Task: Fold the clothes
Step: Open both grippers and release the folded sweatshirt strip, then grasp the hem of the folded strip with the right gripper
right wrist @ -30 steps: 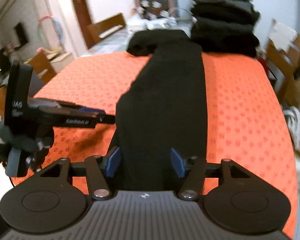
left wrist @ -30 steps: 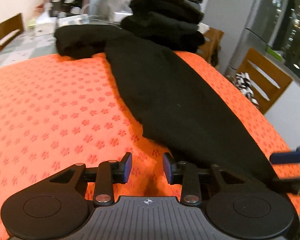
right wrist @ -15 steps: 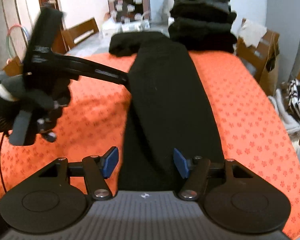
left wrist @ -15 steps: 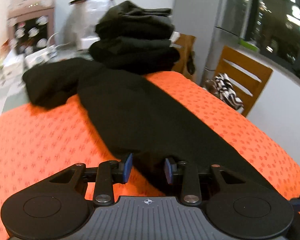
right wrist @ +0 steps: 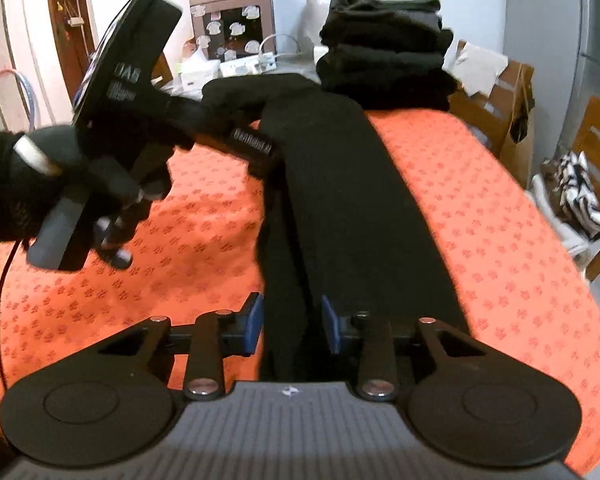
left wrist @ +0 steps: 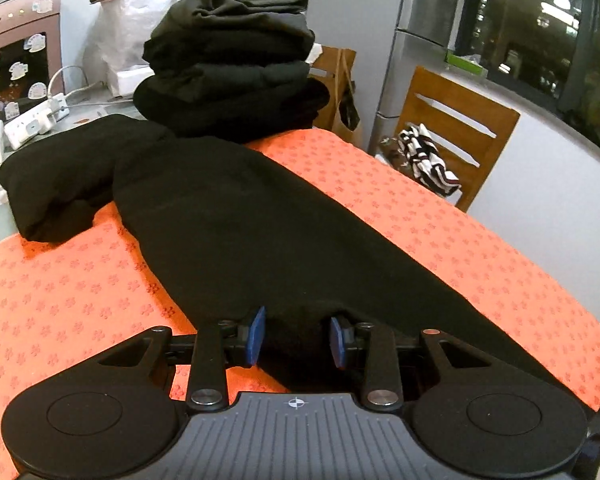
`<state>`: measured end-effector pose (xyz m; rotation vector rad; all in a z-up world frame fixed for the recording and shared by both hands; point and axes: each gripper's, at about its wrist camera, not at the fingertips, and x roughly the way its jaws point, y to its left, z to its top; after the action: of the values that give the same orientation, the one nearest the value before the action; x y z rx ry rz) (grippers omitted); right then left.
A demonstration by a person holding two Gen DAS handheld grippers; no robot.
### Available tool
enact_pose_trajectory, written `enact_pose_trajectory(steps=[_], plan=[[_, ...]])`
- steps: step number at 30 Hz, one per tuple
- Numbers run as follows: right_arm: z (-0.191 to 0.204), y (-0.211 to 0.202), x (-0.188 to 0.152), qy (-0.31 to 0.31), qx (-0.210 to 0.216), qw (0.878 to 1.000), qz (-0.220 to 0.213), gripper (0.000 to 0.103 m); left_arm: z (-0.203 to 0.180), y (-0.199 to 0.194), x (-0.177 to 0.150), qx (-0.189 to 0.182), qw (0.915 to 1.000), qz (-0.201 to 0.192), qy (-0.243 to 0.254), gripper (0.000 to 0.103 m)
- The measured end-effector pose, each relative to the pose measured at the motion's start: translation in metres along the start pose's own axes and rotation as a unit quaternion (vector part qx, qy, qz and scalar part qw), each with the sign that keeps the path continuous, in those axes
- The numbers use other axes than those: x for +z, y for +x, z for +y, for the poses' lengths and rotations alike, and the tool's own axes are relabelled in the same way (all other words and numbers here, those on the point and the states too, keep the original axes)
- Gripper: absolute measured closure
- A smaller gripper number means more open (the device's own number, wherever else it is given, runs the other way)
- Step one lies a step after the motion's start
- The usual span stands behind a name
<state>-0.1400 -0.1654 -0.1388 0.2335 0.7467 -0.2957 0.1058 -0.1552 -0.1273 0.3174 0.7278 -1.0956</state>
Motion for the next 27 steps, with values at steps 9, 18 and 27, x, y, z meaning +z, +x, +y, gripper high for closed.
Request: enact_pose_trajectory(steps=[9, 18, 27], plan=[[-0.009, -0.013, -0.002, 0.017, -0.048, 0.999, -0.011, 0.098, 0.007, -0.005, -0.001, -0.018, 0.9998, 0.002, 0.005, 0.084], [0.009, -0.039, 0.008, -0.1, -0.111, 0.988, -0.029, 0.098, 0.015, -0.024, -0.013, -0.035, 0.9994, -0.001, 0.003, 0.081], [-0.024, -0.041, 0.034, -0.009, -0.123, 0.991, -0.048, 0.098, -0.006, -0.022, -0.036, -0.054, 0.9984, 0.013, 0.0, 0.056]])
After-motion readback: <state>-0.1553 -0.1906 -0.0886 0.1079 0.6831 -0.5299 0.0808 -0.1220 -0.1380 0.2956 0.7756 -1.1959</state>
